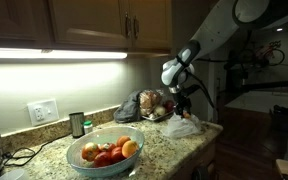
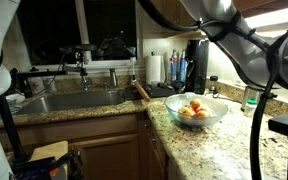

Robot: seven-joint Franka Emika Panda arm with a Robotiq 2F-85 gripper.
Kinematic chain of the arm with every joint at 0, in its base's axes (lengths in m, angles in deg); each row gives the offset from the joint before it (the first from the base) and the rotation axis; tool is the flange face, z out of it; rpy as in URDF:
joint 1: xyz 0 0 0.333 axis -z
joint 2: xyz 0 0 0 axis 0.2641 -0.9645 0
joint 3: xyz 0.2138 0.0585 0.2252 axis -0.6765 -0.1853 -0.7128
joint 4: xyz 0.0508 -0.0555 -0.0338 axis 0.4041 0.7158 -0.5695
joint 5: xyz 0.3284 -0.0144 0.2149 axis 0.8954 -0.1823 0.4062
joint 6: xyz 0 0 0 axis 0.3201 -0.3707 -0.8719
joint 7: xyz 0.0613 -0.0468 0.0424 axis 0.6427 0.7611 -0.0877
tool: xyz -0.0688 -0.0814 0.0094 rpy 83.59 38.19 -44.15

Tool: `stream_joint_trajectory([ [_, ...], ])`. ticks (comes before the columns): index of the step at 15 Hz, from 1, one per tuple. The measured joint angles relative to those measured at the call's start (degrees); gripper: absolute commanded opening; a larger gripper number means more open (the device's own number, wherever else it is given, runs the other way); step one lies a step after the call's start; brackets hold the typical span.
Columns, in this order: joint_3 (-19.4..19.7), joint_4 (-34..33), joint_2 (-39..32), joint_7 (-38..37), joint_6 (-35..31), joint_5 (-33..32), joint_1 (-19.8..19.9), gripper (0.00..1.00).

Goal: Move the peach from the bag to the bowl

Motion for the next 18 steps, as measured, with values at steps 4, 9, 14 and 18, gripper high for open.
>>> stream_joint_trajectory([
  [4, 0.0, 0.0, 1.4, 0.0, 0.0, 0.0, -0.1, 0.42],
  [9, 0.0, 0.3, 3.1, -1.0, 0.0, -0.6, -0.8, 0.42],
  [14, 0.3, 1.0, 4.2, -3.0, 0.0, -2.5, -1.5, 0.42],
  [18, 1.3, 1.1, 4.5, -5.5, 0.0, -5.4, -2.1, 0.42],
])
